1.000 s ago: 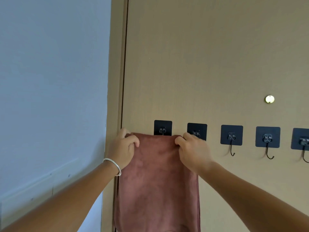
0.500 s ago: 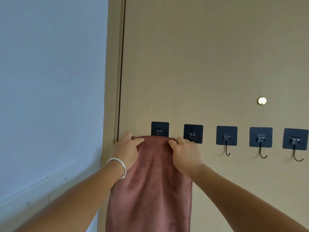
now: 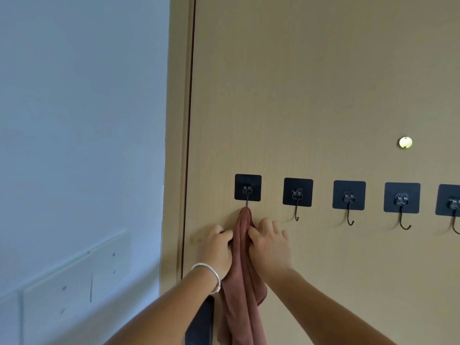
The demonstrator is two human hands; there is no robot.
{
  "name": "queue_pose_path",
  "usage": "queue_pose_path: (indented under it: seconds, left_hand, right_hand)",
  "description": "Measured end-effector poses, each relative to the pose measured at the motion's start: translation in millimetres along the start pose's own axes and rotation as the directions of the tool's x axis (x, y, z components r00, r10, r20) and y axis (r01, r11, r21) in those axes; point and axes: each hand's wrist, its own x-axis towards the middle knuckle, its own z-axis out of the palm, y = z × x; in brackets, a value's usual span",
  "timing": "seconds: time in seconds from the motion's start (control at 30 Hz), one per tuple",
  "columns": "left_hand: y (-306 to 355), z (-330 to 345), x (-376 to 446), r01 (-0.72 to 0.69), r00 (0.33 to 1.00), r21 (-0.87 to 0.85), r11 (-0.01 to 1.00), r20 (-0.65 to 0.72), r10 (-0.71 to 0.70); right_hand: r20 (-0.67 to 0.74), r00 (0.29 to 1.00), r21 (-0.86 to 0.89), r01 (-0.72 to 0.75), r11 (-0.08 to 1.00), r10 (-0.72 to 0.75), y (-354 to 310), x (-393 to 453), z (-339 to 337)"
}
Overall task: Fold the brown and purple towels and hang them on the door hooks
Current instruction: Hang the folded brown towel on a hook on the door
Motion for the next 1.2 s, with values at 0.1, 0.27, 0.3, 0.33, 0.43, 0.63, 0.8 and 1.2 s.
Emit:
queue_pose_path:
  seconds: [0.1,0.27,0.3,0.33,0.43,0.63,0.8,1.2]
  left_hand:
    - [-7.8,-14.8,-1.4,-0.114,0.993,0.147,0.983,-0.012,0.117]
    - [-2.9,-19.8,-18.6,-0.026,0.962,0.146,0.989,0.272,-0.015]
    - [-3.2,-16.9,-22.5,-0.003,0.934,0.109,0.994,0.357,-0.037]
    - [-6.9,-12.7,-25.5,0.004,0.926,0.067,0.998,0.376,-0.029]
    - [-24.7,-12.1,-25.0,0.051,0.953,0.083,0.995,0.295,-0.073]
    - [-23.6,-30.3,-5.0,-0.015,0.997,-0.032,0.999,-0.071,0.013]
    - [3.5,-41.6,3.8,-0.154,0.984,0.04,0.987,-0.082,0.157]
    - [74.6,-14.4,16.5,-0.51,0.844,0.17,0.843,-0.091,0.529]
  right_hand:
    - [0.074,0.996,0.014,0.045,0.999,-0.046,2.3,2.9,-5.0]
    - [0.245,0.968,0.243,-0.003,0.97,-0.059,-7.5,-6.2,2.0]
    - [0.273,0.961,0.28,-0.027,0.96,-0.053,-7.3,-7.9,0.9]
    - [0.274,0.96,0.308,-0.035,0.951,-0.054,-5.9,-9.0,0.6]
    - [0.27,0.961,0.299,-0.028,0.954,-0.056,2.7,-10.2,-2.4]
    - [0.236,0.969,0.204,0.022,0.979,-0.071,7.7,-13.2,-6.1]
    - [0.158,0.985,0.161,0.038,0.986,-0.064,13.6,-10.0,-22.3]
    - [0.124,0.986,-0.121,-0.094,0.988,0.109,74.0,-38.5,-89.3]
